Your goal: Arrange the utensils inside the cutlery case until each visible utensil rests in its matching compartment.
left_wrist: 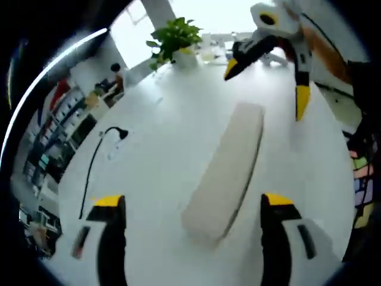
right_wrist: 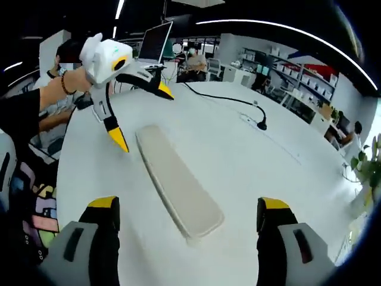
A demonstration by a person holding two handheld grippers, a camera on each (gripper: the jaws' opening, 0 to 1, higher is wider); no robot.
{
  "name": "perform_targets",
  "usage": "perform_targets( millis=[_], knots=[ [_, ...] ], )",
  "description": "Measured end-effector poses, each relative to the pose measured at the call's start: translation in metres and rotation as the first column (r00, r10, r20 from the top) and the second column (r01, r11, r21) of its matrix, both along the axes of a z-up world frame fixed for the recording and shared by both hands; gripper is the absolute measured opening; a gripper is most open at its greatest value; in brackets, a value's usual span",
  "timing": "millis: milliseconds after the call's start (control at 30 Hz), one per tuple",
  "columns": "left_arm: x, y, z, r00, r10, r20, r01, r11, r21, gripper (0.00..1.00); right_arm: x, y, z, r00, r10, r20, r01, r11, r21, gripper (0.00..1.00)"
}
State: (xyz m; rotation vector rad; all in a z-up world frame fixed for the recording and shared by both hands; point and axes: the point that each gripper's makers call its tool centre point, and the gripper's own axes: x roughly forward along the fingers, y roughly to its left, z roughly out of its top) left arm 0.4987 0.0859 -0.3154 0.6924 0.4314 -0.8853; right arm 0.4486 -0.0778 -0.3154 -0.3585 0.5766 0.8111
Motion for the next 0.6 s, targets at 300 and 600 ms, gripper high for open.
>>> perform_targets(
  millis=[300,600],
  knots=[
    [-0.006,0.01,0.019,0.986,0.146,0.083,-0.116,0.951,-0.286,0.98,-0.002,0.003,0.016,0.98,-0.141,0.141,0.108,0.969,0.221,0.95],
    [-0.01,0.014,0.022,0.966,0.253,0.046,-0.206,0.869,-0.45,0.98,-0.009,-0.02,0.067,0.874,-0.358,0.328,0.198,0.88,0.432,0.95]
  ],
)
